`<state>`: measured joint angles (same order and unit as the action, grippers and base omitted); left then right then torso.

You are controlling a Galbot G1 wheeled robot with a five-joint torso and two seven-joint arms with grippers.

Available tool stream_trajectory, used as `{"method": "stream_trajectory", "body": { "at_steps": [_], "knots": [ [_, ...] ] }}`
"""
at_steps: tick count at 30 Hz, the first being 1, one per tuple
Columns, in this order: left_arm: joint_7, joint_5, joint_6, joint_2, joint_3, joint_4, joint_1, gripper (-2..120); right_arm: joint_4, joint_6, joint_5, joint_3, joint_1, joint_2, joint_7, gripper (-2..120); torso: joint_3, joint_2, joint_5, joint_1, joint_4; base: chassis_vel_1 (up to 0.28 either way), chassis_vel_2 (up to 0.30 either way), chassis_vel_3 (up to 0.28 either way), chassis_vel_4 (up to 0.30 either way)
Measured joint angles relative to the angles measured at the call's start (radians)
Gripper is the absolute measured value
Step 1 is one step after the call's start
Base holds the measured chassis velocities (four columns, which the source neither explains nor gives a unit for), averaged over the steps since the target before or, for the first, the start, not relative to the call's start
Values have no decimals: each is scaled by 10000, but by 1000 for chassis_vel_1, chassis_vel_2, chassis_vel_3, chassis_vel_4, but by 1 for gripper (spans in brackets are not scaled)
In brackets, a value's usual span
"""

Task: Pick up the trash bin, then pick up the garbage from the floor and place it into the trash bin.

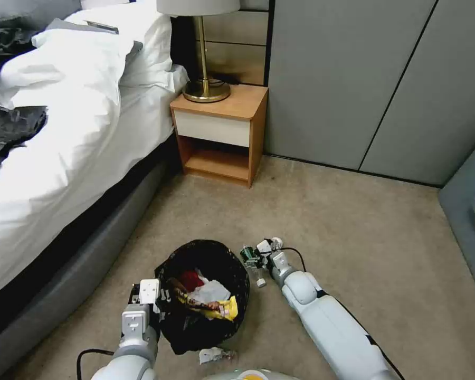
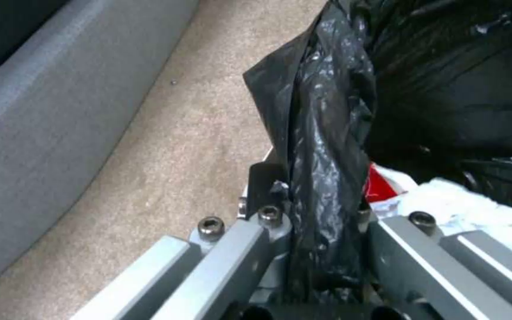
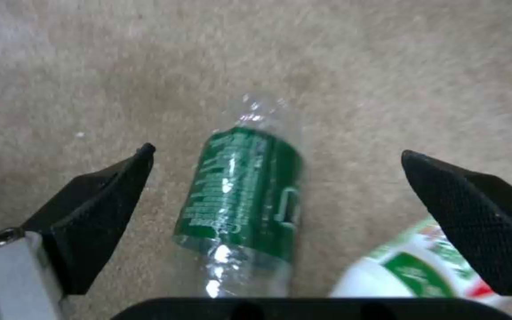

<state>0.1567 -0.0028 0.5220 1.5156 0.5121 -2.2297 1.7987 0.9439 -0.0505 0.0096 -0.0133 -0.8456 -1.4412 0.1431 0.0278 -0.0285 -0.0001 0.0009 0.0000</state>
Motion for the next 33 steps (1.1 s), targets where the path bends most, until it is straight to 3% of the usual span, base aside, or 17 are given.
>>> {"method": "stream_trajectory", "body": {
  "at_steps": [8, 14, 25, 33],
  "knots": [
    [42, 125, -65, 36, 22, 100, 210, 1, -2640, 1198, -999, -551, 893, -1129, 92, 100, -2, -1, 6, 0, 1, 0, 0, 0, 0],
    [46, 188, -78, 57, 3, 106, 330, 1, -3763, 1714, -1135, -736, 1413, -1462, 68, 100, -1, -4, 5, 0, 2, 0, 0, 0, 0],
    [47, 253, -118, 128, -76, 98, 353, 1, -4134, 1755, -715, -785, 1476, -1576, 90, 97, -2, -5, 2, 0, 2, 0, 0, 0, 0],
    [29, 211, -116, 58, -74, 63, 337, 1, -3793, 1732, -479, -851, 1195, -1471, 72, 76, -1, -4, -1, 0, 0, 0, 0, 0, 0]
  ]
}}
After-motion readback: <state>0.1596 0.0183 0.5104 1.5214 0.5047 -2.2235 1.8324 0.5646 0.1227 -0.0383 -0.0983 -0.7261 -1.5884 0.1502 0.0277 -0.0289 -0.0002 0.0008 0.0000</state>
